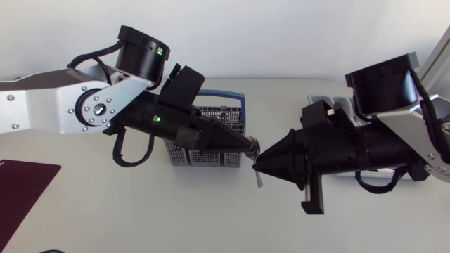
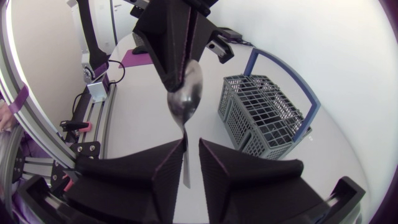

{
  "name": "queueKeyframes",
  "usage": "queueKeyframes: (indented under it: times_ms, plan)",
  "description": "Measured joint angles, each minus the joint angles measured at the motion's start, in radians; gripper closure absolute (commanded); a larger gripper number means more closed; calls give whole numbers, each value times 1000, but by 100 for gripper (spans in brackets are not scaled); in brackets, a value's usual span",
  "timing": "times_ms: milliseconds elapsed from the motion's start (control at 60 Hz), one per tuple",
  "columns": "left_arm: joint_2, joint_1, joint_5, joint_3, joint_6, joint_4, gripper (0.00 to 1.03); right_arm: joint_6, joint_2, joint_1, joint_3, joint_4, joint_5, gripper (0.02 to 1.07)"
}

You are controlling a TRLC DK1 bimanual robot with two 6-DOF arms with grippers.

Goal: Transfer all utensils from the basket to the drawer tray.

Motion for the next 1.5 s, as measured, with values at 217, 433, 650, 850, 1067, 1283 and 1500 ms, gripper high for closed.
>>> queueKeyframes:
  times_ms: [217, 433, 650, 850, 1067, 1283, 1500]
  plan:
    - [0, 0, 1, 0, 0, -7, 100, 0, 5, 21, 0, 0, 0, 101]
    - [0, -4, 0, 0, 0, -8, 100, 0, 7, 23, 0, 0, -4, 101]
    - [0, -5, 1, 0, 11, -6, 46, 0, 7, 26, 0, -1, -7, 101]
    - [-21, 8, 4, 1, 11, 5, 15, 0, 8, 28, -1, -8, -3, 101]
    - [-37, 39, -49, 5, 11, 23, 10, -1, 19, 26, -3, -27, 37, 101]
    - [-41, 86, -422, 22, 16, 41, 10, -32, 21, -95, -10, -31, 127, 101]
    - [-37, 96, -726, 22, 77, 42, 10, -166, 34, -320, -35, -25, 249, 101]
